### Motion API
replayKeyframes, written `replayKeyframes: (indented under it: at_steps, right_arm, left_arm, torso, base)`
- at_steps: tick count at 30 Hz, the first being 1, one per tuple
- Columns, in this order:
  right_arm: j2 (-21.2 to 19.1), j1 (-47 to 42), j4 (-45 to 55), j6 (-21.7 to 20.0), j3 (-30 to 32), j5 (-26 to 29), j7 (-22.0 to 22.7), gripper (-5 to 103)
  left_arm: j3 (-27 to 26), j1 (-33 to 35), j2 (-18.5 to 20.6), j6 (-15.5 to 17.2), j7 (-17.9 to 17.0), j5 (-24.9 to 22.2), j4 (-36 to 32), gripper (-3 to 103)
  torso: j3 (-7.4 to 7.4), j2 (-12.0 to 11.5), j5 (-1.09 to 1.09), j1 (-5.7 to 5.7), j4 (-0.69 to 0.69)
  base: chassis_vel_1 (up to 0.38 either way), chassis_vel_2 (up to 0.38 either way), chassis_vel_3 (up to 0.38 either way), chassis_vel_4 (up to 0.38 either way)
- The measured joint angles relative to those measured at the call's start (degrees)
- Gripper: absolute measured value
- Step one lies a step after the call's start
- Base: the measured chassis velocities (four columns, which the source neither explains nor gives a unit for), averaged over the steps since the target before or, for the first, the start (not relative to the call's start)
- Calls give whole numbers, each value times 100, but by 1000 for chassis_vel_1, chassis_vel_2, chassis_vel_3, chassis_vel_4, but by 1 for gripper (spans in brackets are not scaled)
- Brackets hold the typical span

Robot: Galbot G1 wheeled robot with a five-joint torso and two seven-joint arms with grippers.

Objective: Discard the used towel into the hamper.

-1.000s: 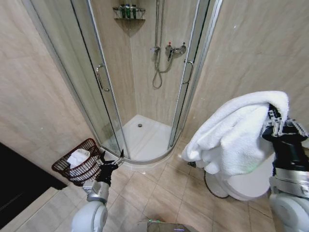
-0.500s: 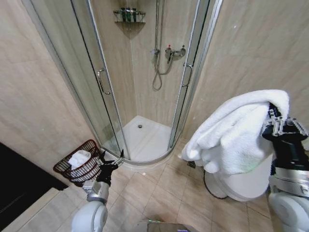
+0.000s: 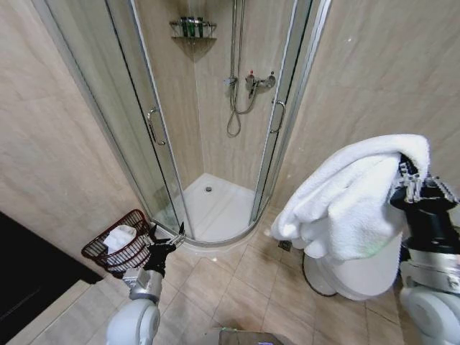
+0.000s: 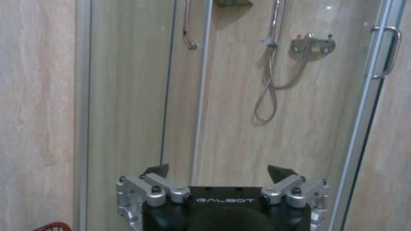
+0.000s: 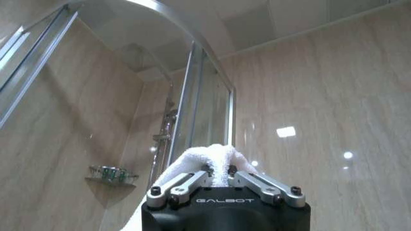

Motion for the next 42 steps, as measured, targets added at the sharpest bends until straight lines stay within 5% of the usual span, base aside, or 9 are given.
replayKeyframes:
  at_steps: [32, 42]
  right_arm:
    - [42, 48, 0, -21, -72, 70, 106, 5]
    - [40, 69, 0, -21, -103, 62, 80, 5]
  left_arm:
    - [0, 0, 0, 0, 0, 0, 0, 100]
    - [0, 0, 0, 0, 0, 0, 0, 100]
  torso:
    - [534, 977, 0, 444, 0]
    - [584, 1085, 0, 502, 0]
  base:
    - [0, 0, 0, 0]
    - [0, 0, 0, 0]
